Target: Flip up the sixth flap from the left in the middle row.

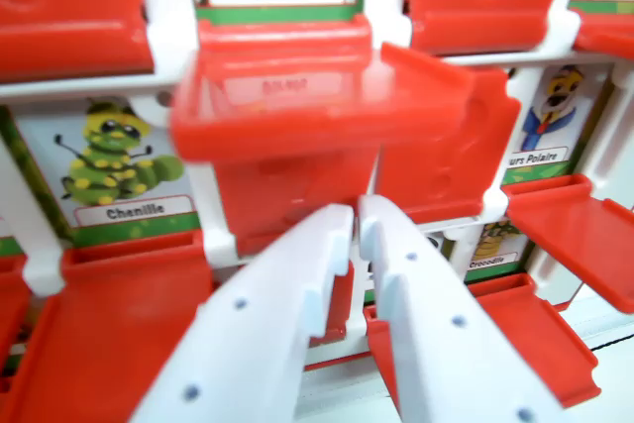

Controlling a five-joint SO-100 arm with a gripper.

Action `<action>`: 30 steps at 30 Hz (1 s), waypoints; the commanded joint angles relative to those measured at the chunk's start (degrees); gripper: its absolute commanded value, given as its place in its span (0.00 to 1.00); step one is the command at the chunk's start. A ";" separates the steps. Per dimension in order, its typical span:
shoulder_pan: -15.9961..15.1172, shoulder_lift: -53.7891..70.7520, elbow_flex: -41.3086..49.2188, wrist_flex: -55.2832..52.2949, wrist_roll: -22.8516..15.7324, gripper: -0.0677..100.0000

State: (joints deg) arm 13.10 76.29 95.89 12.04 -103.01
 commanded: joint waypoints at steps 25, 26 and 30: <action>-2.55 23.20 -6.15 18.63 5.19 0.00; -2.72 25.05 -6.42 20.83 5.80 0.00; -3.96 32.52 -7.12 29.53 7.65 0.00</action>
State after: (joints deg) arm 10.20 96.77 93.43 36.12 -96.59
